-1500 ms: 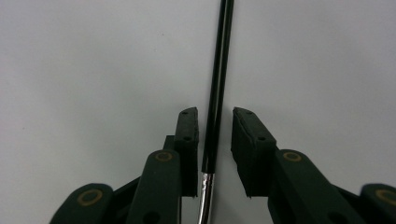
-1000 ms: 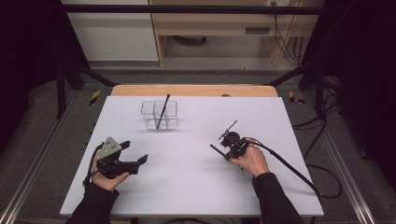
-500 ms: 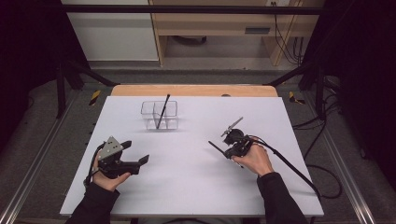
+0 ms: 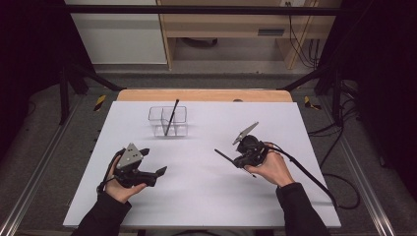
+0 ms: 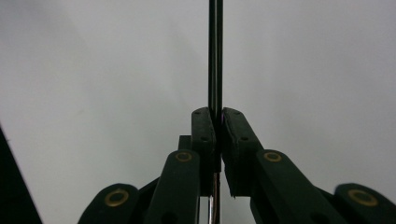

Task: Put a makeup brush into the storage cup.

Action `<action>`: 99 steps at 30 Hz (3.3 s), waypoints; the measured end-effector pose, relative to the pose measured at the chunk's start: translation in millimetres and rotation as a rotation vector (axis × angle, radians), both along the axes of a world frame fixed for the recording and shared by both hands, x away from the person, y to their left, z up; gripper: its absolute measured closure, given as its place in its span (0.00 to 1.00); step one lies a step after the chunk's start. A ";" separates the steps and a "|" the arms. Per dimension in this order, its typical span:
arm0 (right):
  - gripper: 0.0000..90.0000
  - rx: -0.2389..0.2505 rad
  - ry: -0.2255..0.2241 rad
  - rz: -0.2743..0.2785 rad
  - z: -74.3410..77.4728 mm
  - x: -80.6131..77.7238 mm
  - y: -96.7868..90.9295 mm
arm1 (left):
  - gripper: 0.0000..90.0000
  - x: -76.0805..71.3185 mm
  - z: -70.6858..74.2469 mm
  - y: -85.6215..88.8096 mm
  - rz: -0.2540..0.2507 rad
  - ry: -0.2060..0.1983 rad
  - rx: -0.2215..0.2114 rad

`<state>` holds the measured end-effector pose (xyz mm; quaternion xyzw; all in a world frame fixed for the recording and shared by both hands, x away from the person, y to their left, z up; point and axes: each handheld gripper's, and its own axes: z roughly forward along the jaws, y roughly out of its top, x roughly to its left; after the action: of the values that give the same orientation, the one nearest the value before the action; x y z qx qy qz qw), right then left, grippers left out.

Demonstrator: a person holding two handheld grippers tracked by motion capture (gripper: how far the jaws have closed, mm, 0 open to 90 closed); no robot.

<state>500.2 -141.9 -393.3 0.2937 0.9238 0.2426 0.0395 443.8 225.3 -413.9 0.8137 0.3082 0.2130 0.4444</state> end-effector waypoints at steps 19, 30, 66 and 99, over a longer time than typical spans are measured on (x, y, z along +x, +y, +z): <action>0.93 0.041 0.010 0.115 12.7 -16.4 11.5 | 0.13 5.4 14.7 -57.9 -0.162 -0.042 0.174; 0.93 0.039 0.040 0.129 9.3 -17.8 15.7 | 0.14 7.4 20.8 -83.0 -0.238 -0.072 0.249; 0.93 0.018 0.075 0.198 6.5 -18.8 33.7 | 0.30 -5.1 9.7 -148.1 -0.469 -0.253 0.541; 0.93 0.054 0.119 0.257 9.2 -23.4 42.6 | 0.87 -15.6 -5.2 -163.2 -0.589 -0.345 0.742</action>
<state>476.8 -99.3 -384.1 0.1880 0.9476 0.2524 -0.0547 428.2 62.0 -419.1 0.9222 -0.1090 0.3052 0.2108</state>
